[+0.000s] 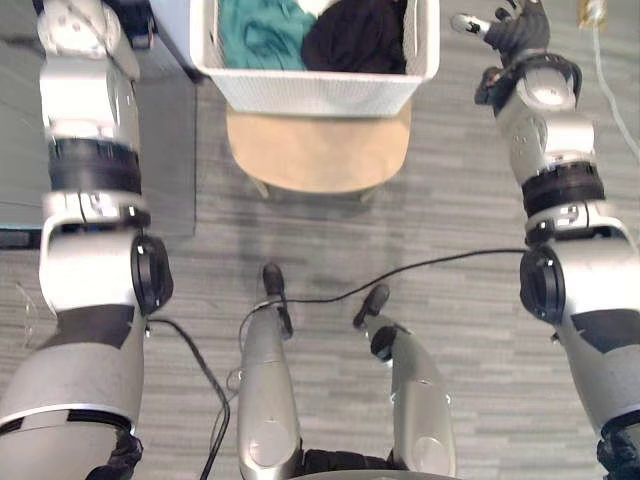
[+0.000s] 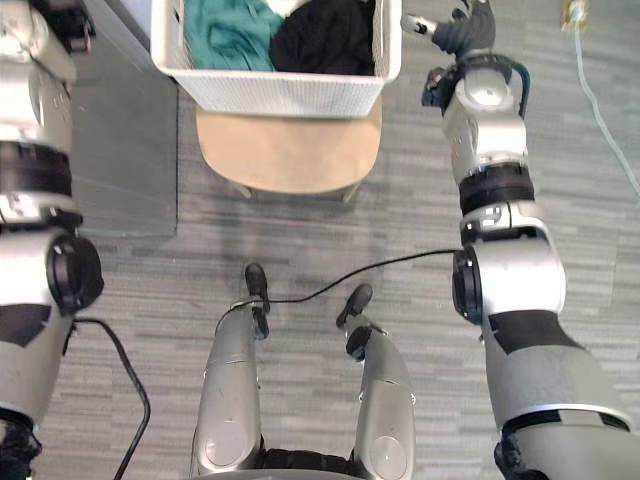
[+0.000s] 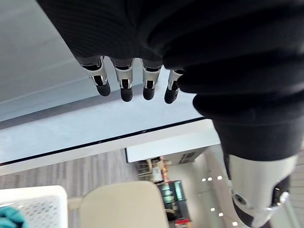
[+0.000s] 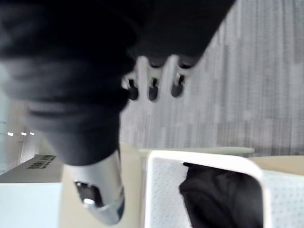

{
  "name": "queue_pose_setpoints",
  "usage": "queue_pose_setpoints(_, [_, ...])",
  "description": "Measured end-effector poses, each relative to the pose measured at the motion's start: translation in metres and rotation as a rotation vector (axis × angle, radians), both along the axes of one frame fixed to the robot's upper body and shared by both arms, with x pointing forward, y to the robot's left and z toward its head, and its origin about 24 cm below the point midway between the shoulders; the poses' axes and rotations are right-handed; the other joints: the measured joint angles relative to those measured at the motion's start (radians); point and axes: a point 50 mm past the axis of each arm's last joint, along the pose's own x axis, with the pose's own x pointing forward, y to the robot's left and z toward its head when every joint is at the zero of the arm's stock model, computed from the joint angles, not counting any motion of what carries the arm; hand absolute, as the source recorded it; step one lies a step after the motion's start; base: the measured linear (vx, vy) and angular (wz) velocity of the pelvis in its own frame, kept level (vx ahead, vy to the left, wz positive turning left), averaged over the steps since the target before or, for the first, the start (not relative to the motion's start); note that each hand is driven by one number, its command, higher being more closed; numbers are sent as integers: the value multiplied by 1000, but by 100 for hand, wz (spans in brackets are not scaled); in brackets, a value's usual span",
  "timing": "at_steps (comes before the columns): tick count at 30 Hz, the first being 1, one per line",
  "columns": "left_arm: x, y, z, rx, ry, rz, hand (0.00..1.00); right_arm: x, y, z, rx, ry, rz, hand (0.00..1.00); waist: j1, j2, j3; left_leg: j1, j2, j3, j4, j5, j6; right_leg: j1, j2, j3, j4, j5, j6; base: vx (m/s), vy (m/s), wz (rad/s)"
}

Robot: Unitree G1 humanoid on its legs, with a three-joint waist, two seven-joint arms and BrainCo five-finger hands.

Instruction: Pick up the laundry basket with both hands and put the clothes into the washing machine.

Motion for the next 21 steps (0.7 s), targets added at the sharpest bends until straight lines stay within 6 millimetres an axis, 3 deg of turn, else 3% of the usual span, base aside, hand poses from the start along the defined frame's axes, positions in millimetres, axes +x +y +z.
queue_pose_setpoints(1, [-6, 1, -8, 6, -18, -7, 0, -7, -5, -3, -10, -30, -14, 0, 3, -1, 0, 28, -3, 4, -2, -6, 0, 25, -5, 0, 3, -8, 6, 82, -4, 30])
queue_pose_setpoints(2, [-26, 7, -43, 43, -49, 12, 0, -31, -19, -27, -64, -88, -68, 0, 7, -4, -10, 111, -13, 8, 0, -35, -4, 104, -18, 2, 15, -42, 18, 77, -6, 21])
queue_pose_setpoints(4, [-40, 13, -73, 47, -34, 25, 0, -49, -30, -54, -98, -90, -115, 0, 8, -11, -44, 143, -21, 11, 10, -58, -6, 132, -33, 4, 34, -69, 26, 81, -9, 16])
queue_pose_setpoints(5, [-52, 19, -98, 40, 1, 44, 0, -62, -37, -78, -107, -63, -155, 0, 7, -16, -64, 173, -28, 10, 21, -75, -9, 159, -40, 8, 45, -85, 31, 119, 3, 6])
queue_pose_setpoints(6, [-66, 30, -133, 30, 83, 95, 0, -77, -48, -112, -106, 3, -208, 0, 4, -18, -82, 220, -35, 13, 33, -97, -11, 203, -46, 15, 55, -97, 40, 130, 19, -7])
queue_pose_setpoints(7, [-79, 39, -174, -10, 199, 143, 0, -89, -58, -150, -90, 114, -261, 0, 4, -18, -138, 243, -37, 23, 36, -117, -12, 218, -46, 28, 47, -101, 46, 118, 33, -20])
queue_pose_setpoints(8, [-87, 43, -194, -24, 259, 171, 0, -96, -62, -168, -87, 167, -284, 0, 4, -18, -174, 247, -39, 31, 32, -125, -12, 219, -44, 36, 35, -103, 48, 107, 36, -38])
queue_pose_setpoints(10, [-131, 44, -255, -69, 448, 233, 0, -126, -68, -226, -81, 349, -351, 0, -16, -10, -252, 290, -50, 48, 18, -160, -7, 258, -41, 49, -11, -103, 52, 119, 53, -25])
queue_pose_setpoints(11, [-141, 42, -266, -80, 485, 238, 0, -134, -67, -239, -72, 392, -358, 0, -25, -10, -261, 304, -53, 53, 19, -168, -8, 271, -42, 53, -20, -101, 55, 64, 133, -16])
queue_pose_setpoints(13, [-170, 30, -308, -179, 628, 205, 0, -161, -54, -286, -29, 557, -337, 0, -25, 7, -300, 365, -59, 73, -47, -164, 33, 340, -13, 76, -109, -60, 74, 31, 108, -38])
queue_pose_setpoints(14, [-175, 26, -316, -220, 647, 193, 0, -163, -49, -293, -8, 579, -323, 0, -31, 13, -300, 383, -58, 81, -50, -164, 36, 327, -26, 82, 7, -97, 67, 29, 30, -21])
queue_pose_setpoints(15, [-181, 15, -328, -277, 682, 149, 0, -169, -38, -310, 27, 636, -296, 0, -45, 5, -308, 400, -71, 88, -47, -166, 43, 327, -39, 103, 197, -151, 98, 5, 1, 11])
queue_pose_setpoints(16, [-186, 5, -341, -325, 723, 106, 0, -176, -25, -327, 49, 704, -249, 0, -46, 0, -327, 403, -90, 86, -45, -166, 44, 344, -45, 134, 291, -197, 132, 25, -21, 21])
queue_pose_setpoints(18, [-186, -14, -359, -394, 781, 32, 0, -180, -9, -343, 66, 766, -198, 0, -44, -12, -348, 391, -116, 71, -34, -156, 41, 357, -33, 199, 309, -240, 159, 0, -91, 33])
queue_pose_setpoints(19, [-185, -20, -366, -412, 806, 10, 0, -180, -6, -346, 67, 779, -188, 0, -46, -5, -352, 381, -122, 58, -31, -150, 42, 358, -22, 224, 300, -247, 169, -59, -135, 59])
queue_pose_setpoints(20, [-183, -39, -383, -440, 879, -50, 0, -181, -2, -352, 65, 809, -176, 0, -45, 3, -373, 355, -142, 34, -56, -115, 44, 367, 9, 282, 234, -293, 155, -74, -112, 49])
queue_pose_setpoints(21, [-183, -43, -387, -448, 893, -63, 0, -180, -1, -353, 69, 810, -170, 0, -42, 2, -374, 346, -148, 31, -62, -103, 42, 374, 15, 292, 208, -315, 129, -116, -163, 41])
